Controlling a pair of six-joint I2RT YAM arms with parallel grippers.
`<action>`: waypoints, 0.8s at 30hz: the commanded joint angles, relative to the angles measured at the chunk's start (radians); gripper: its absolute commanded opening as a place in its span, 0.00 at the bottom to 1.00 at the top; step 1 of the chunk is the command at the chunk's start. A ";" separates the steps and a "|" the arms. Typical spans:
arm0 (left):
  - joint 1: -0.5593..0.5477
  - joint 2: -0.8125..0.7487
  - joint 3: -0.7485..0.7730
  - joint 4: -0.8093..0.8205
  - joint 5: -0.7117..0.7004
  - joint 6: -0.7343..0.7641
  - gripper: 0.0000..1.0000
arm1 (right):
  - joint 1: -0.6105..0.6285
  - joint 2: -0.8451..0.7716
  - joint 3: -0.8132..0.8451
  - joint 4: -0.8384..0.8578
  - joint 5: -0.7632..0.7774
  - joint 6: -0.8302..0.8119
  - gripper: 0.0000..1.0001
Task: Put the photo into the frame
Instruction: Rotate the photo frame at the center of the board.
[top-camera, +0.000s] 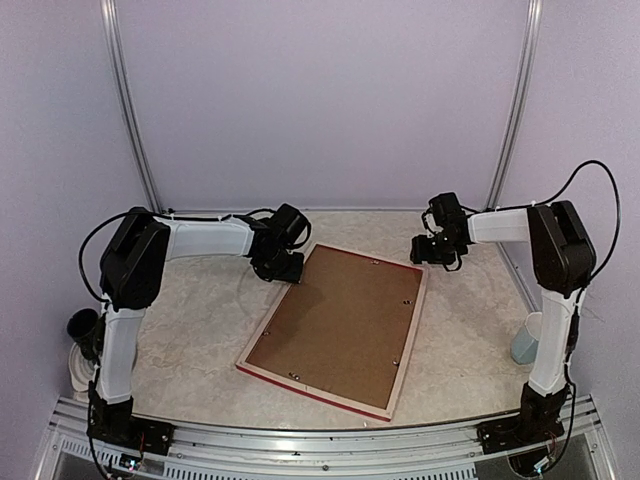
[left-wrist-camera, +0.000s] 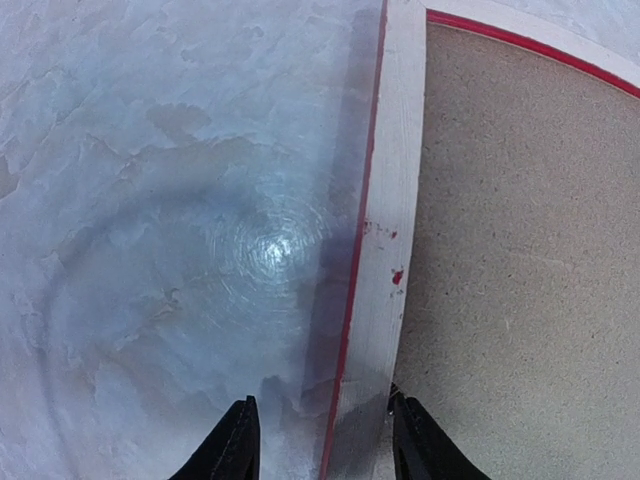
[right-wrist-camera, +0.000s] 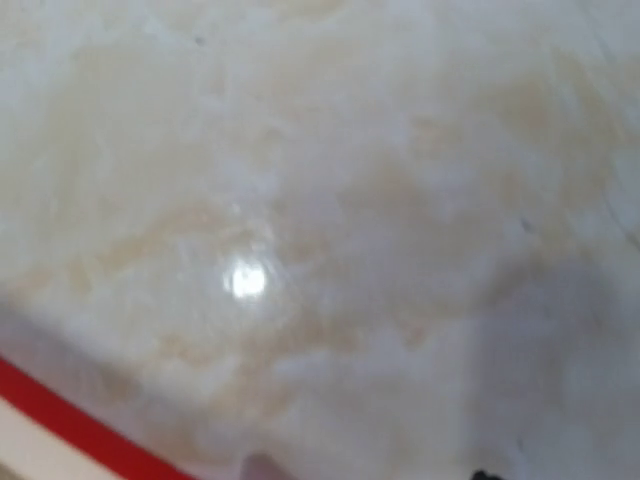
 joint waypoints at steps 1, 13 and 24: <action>-0.003 0.001 -0.013 -0.009 0.009 -0.013 0.45 | -0.008 0.053 0.063 -0.058 -0.032 -0.083 0.63; -0.003 0.005 -0.013 -0.001 0.024 -0.025 0.46 | 0.015 0.100 0.062 -0.082 -0.084 -0.178 0.61; -0.007 0.021 -0.004 0.021 0.066 -0.053 0.51 | 0.024 0.071 0.048 -0.099 -0.096 -0.203 0.60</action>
